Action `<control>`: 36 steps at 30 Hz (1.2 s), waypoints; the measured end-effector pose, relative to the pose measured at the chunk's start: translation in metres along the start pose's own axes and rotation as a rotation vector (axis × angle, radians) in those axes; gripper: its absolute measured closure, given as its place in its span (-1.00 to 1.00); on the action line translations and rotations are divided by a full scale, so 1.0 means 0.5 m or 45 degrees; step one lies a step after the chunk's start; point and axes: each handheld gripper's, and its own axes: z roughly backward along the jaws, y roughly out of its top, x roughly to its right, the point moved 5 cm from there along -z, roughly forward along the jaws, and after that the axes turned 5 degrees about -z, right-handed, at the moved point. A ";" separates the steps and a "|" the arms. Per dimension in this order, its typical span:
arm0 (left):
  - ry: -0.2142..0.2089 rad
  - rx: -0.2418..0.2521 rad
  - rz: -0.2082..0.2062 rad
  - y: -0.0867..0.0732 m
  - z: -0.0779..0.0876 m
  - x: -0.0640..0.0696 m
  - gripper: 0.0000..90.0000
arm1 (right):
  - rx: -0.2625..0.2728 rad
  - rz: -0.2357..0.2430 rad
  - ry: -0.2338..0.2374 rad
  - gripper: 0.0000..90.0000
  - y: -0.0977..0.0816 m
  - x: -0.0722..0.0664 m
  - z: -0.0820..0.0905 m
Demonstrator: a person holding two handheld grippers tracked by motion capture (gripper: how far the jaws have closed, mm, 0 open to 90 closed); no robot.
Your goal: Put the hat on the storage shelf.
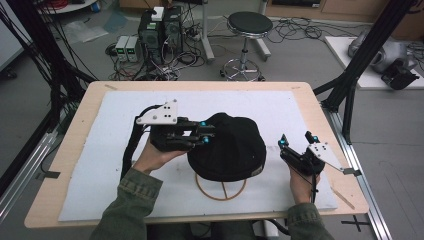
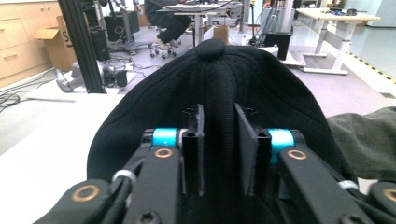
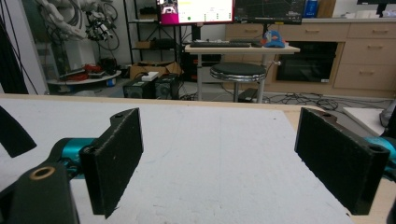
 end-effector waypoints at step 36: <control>0.364 0.261 0.177 -0.064 0.236 -0.023 -0.46 | 0.048 0.004 -0.052 -0.66 0.007 0.002 0.016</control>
